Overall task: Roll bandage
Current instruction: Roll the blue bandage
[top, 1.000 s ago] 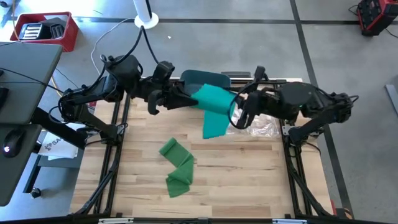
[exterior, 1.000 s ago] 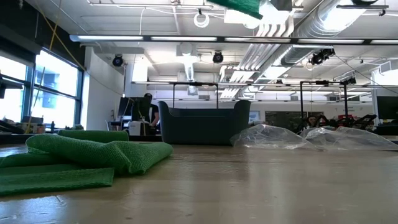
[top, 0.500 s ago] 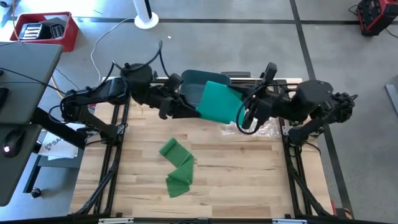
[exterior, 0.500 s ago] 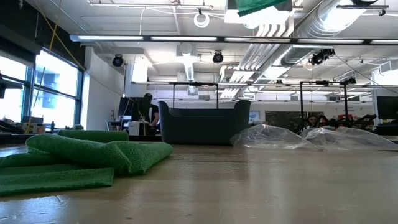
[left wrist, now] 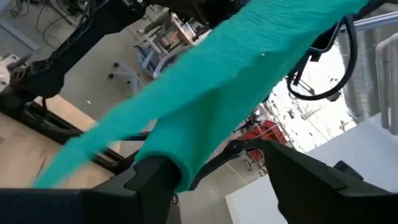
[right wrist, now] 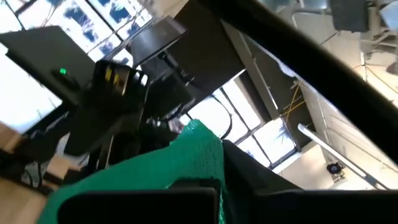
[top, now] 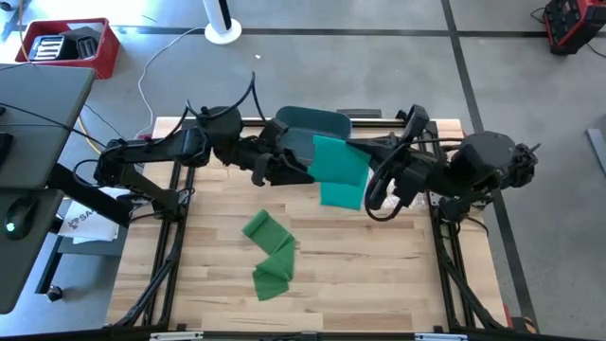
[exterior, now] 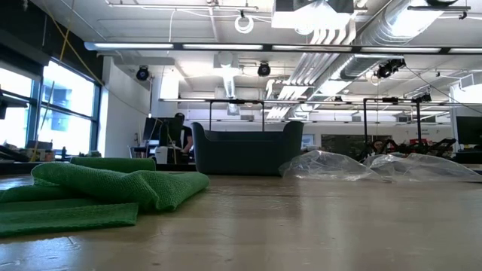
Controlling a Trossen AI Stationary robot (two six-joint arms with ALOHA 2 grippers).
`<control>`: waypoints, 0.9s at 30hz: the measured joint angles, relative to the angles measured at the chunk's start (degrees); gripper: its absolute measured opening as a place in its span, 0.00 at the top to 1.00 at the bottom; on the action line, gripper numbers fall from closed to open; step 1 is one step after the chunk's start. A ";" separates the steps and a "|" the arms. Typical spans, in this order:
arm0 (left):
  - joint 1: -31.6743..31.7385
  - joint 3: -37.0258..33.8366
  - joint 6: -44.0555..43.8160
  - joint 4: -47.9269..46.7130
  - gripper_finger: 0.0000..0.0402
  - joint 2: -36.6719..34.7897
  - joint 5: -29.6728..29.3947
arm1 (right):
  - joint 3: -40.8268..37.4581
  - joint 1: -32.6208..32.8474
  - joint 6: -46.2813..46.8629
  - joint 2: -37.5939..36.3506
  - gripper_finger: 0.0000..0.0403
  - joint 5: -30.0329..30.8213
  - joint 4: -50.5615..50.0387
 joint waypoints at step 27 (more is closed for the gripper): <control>-1.82 -2.36 -0.34 2.19 0.42 0.11 2.69 | 0.33 -6.65 16.74 0.66 1.00 -3.74 -14.40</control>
